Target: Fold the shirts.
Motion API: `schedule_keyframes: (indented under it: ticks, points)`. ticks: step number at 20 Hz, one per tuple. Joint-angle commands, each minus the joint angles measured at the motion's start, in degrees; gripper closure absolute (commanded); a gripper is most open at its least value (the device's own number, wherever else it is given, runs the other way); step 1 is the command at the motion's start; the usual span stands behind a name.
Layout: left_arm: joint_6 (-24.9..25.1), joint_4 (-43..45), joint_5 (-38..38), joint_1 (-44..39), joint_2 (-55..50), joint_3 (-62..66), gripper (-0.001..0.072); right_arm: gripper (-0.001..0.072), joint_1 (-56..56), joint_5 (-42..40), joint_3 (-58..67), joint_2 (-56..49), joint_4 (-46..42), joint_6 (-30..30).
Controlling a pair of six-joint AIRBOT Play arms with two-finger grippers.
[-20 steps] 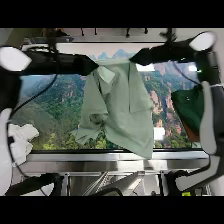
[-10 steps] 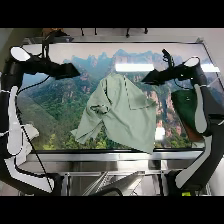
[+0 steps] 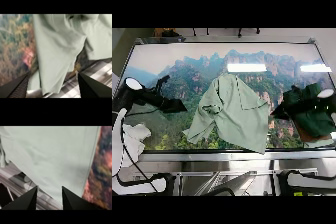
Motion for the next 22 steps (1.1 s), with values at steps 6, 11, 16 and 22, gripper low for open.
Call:
schedule_keyframes:
  ticks: [6,11,16,22]
  points:
    - [1.6,1.1,3.9,0.2,10.1,-15.8,0.0055,0.0368,-1.0,-14.5,-33.1,13.6,-3.9,-2.7]
    - [1.8,1.0,5.5,-0.3,10.5,-17.7,0.0054,0.0369,3.3,-19.6,-33.6,13.6,-0.2,-4.5]
    - [2.1,1.1,6.2,-0.7,10.5,-18.8,0.0055,0.0528,6.3,-21.6,-33.6,12.9,6.6,-8.2]
    - [3.0,4.9,11.0,-9.6,8.2,-18.8,0.0055,0.0695,6.4,-21.4,-33.6,12.9,8.2,-8.5]
